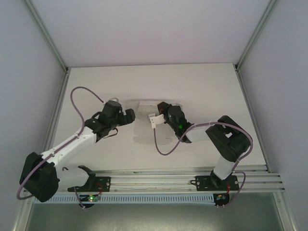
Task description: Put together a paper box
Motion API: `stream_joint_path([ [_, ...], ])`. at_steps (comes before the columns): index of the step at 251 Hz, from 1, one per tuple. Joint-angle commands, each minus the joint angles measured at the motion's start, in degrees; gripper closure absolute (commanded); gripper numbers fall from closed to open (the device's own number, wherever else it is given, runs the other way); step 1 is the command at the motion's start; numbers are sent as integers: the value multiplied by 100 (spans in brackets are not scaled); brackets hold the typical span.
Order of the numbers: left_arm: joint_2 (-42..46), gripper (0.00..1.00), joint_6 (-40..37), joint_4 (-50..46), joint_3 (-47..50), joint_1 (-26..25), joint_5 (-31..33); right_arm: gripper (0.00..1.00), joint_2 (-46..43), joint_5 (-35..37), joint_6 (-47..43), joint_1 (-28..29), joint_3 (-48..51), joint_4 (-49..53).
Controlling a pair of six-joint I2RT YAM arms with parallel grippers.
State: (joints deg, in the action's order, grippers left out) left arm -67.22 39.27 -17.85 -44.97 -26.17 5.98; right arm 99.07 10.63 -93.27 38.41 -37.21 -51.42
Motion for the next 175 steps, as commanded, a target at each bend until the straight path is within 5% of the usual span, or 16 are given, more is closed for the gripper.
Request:
stream_joint_path([
  [1,153,0,-64,-647,-143,562,663,100,-21,70,-158,57,70,-78],
  [50,-616,0,-188,-166,-486,1703,76,100,99,-189,12,43,-11,271],
  [110,-2447,0,-971,330,-1468,1765,-842,100,58,-247,177,17,-62,469],
  [175,-3220,0,-1408,546,-1840,1732,-1733,100,77,-308,371,-93,-136,725],
])
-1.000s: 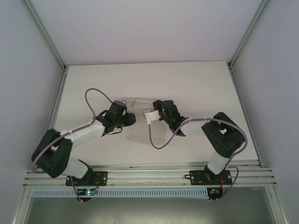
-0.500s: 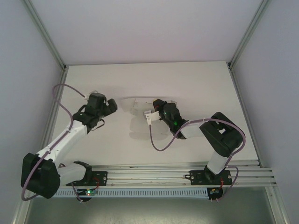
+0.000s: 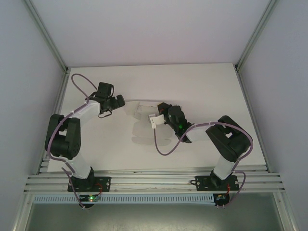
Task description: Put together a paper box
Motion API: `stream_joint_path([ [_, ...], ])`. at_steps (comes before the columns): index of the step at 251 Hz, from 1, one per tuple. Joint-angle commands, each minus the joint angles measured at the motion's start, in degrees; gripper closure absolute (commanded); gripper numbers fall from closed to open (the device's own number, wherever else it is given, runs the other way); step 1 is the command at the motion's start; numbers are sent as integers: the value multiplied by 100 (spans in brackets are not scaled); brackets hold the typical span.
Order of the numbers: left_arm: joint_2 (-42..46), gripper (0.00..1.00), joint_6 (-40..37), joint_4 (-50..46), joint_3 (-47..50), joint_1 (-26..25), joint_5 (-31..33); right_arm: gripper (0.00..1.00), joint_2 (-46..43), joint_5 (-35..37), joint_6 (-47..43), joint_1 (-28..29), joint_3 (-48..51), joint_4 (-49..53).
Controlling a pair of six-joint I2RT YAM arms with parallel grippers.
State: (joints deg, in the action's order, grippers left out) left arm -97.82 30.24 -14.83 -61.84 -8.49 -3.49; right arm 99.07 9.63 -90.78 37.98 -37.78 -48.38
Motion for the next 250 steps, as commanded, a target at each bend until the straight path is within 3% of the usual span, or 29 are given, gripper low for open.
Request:
stream_joint_path([
  [1,-164,0,-516,253,-148,-37,-808,100,82,-207,122,-56,-75,419],
  [100,271,7,-1069,1968,905,-244,-2993,100,59,-211,254,-134,-71,372],
  [159,23,14,-1327,2011,691,-434,-3156,100,7,-266,316,-140,-68,435],
  [201,-60,21,-1495,2310,671,-551,-3657,100,-4,-271,333,-133,-89,505],
  [250,149,27,-1732,2103,771,-674,-3194,100,-49,-281,377,-133,-90,540],
])
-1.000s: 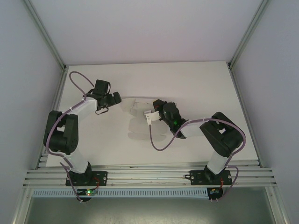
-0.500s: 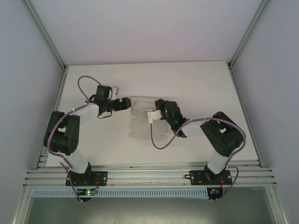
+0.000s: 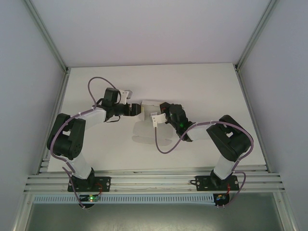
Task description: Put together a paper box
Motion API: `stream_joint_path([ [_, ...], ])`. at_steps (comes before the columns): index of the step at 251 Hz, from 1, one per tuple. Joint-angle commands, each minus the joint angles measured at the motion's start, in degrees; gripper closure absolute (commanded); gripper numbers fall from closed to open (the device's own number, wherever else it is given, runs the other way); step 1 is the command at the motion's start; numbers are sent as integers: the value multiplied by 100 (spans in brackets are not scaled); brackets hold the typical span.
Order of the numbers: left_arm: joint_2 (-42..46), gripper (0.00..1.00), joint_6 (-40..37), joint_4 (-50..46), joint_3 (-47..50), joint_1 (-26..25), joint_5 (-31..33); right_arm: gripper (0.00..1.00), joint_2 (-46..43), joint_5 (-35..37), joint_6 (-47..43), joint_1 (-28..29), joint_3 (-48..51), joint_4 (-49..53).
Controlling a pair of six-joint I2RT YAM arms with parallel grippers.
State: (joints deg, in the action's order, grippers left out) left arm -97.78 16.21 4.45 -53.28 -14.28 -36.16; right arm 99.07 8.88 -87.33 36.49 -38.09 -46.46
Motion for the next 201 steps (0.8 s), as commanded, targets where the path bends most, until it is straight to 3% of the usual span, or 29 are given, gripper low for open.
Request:
stream_joint_path([
  [1,145,27,-333,164,-91,-98,83,100,-47,-209,28,16,-54,321],
  [74,-182,38,-726,-170,-358,-532,443,100,-101,-238,57,34,-89,526],
  [127,-149,44,-685,-96,-103,-810,1464,100,-169,-256,57,34,-61,551],
  [148,-111,51,-685,30,33,-887,1884,100,-235,-314,110,34,-59,600],
  [201,-167,60,-664,552,102,-910,1863,100,-249,-360,155,53,-88,721],
])
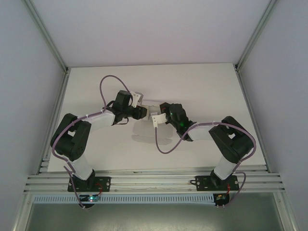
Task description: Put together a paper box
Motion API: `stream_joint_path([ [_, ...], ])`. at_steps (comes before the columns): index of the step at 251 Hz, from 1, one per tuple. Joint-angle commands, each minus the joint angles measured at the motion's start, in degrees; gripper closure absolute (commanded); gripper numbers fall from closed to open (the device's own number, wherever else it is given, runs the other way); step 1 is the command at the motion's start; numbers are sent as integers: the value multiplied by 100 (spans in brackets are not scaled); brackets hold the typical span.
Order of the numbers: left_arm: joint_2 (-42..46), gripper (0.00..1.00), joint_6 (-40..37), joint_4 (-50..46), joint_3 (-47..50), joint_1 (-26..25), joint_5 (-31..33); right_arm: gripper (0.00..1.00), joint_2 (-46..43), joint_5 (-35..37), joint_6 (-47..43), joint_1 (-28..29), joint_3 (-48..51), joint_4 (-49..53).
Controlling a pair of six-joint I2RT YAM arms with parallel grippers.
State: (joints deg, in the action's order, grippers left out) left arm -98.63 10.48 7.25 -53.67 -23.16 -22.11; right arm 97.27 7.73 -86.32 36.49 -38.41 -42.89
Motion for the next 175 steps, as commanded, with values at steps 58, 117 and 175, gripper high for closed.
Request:
stream_joint_path([
  [58,-338,63,-122,-17,-140,-235,1068,100,-164,-330,124,72,-65,514],
  [117,-481,69,-142,-59,-180,-574,2374,100,-154,-351,178,77,-122,676],
  [175,-414,66,-174,-59,-12,-617,2611,100,-173,-281,195,52,-144,769],
])
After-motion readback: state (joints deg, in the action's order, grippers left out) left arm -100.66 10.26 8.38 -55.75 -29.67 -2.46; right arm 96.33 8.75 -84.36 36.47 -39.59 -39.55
